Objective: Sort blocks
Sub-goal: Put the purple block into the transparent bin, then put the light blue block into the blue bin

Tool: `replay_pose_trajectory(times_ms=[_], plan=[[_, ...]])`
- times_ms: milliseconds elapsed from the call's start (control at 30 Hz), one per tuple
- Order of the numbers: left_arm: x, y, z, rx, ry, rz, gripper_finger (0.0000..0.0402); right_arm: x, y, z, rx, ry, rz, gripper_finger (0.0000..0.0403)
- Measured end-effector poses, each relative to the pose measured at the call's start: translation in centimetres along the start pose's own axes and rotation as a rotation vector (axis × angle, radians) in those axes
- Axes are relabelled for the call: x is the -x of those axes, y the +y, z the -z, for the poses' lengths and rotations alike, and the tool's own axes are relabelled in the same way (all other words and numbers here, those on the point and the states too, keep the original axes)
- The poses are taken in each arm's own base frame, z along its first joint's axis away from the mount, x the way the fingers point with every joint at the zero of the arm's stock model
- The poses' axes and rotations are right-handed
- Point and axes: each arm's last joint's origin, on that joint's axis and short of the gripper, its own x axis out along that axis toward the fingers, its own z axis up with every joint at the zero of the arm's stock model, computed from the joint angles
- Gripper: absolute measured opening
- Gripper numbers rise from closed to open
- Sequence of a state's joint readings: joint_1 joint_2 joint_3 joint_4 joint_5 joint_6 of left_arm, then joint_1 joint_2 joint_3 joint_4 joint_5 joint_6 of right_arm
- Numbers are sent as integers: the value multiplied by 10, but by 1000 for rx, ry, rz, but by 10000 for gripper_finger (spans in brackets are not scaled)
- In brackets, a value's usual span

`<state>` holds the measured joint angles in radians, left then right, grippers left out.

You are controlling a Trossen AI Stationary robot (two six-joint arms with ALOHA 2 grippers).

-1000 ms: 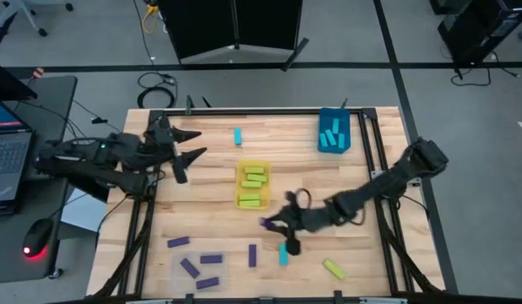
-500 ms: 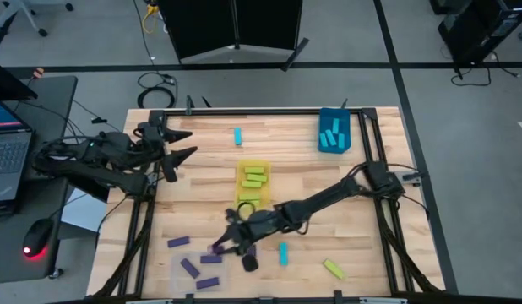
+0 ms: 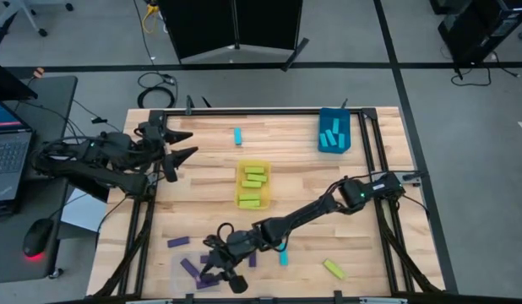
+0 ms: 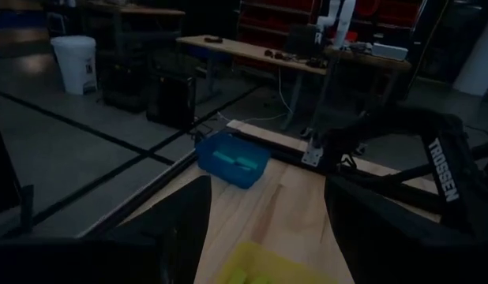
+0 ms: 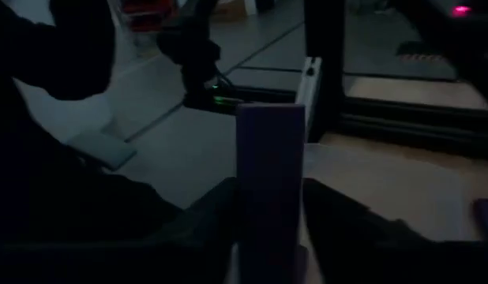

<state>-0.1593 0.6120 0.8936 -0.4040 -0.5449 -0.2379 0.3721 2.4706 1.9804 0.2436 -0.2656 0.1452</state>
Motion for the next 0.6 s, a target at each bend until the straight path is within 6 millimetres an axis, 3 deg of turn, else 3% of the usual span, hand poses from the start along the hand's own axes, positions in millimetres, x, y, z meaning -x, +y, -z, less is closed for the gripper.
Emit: replay_pose_trajectory(times_ms=[167,267,400,600], plan=[[-1,0,3,-5,24,-6,255,2,0,1,28,53,43,258],[-1,0,3,-7,26,-8,255,5,1,-1,53,84,72,293],[-4,0,6,15,47,-56,254,17,3,-18,149,97,196,302],[-25,-4,23,-4,170,-165,248,59,-7,-48,214,4,306,269]])
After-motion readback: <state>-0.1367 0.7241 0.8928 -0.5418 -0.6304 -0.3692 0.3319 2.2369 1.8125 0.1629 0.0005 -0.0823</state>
